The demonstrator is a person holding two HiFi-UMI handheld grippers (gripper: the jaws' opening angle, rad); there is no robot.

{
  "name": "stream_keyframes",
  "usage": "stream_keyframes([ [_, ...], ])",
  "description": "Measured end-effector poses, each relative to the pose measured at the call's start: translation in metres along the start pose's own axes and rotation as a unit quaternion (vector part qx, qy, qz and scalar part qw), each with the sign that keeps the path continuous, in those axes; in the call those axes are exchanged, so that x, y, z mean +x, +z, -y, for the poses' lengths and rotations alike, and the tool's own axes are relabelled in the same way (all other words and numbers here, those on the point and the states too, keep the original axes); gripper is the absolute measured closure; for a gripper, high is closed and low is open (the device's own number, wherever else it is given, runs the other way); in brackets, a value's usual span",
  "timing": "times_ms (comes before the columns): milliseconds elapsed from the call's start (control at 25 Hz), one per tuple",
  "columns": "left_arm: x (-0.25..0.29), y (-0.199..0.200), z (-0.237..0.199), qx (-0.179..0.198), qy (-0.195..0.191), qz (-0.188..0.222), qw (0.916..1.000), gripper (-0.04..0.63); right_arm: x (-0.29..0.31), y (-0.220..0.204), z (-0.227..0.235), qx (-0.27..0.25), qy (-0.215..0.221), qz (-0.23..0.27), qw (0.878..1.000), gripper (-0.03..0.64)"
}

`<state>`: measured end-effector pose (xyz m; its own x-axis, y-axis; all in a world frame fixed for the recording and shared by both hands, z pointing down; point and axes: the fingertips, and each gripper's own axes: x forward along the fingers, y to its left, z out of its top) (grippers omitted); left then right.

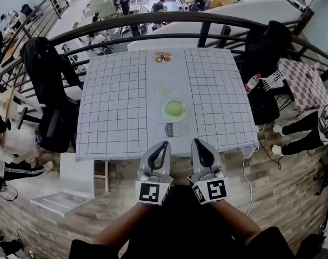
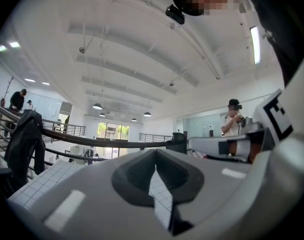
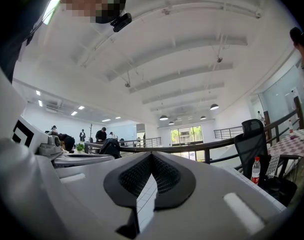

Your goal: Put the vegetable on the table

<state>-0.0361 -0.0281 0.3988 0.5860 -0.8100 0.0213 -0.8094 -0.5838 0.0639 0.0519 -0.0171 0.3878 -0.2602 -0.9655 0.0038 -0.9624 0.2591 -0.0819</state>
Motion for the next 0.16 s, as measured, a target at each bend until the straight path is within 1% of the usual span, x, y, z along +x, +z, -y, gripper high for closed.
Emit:
stream_keyframes([
  [160,0.0044,0.0001,0.0041,-0.001,-0.006,-0.006,1.0,0.586,0.0001,0.0024,0.005,-0.001,-0.001,0.001,1.0,0.62],
])
